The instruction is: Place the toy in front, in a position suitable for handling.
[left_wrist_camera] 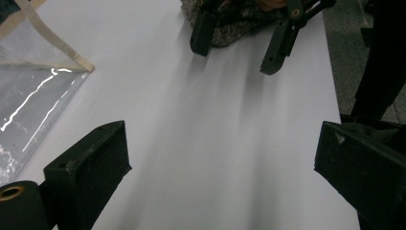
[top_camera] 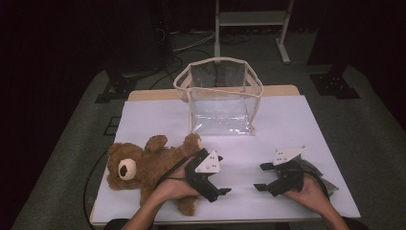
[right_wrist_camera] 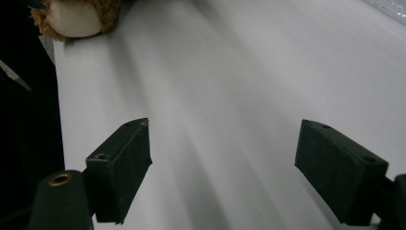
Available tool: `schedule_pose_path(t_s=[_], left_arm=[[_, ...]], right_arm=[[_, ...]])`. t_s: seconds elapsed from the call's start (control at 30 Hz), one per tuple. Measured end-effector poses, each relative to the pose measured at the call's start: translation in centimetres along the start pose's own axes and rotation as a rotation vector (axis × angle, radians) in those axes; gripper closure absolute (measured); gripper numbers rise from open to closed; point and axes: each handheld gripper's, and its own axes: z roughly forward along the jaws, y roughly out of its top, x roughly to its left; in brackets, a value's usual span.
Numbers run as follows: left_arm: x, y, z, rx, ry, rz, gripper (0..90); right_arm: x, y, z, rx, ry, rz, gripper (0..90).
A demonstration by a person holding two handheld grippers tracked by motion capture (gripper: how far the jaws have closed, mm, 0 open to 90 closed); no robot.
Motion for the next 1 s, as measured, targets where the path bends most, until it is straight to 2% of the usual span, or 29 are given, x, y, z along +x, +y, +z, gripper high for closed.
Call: schedule_pose_path(t_s=[0.2,0.53,0.83,1.0], left_arm=[[0.3,0.6,-1.1,-0.001,0.005,0.026,3.9],[1.5,1.2,-4.5,0.023,0.015,0.074,4.0],[3.5,0.3,-8.8,0.044,0.079,0.103,5.2],[4.6,-0.7,-10.9,0.057,0.120,0.079,5.2]], right_arm=[[0.1,0.1,0.2,0.003,-0.001,0.003,18.3],[0.3,0.2,0.3,0.006,-0.003,-0.001,18.3],[0.5,0.3,0.4,0.012,-0.003,-0.007,18.4],[0.5,0.3,0.6,0.017,0.001,-0.006,18.4]])
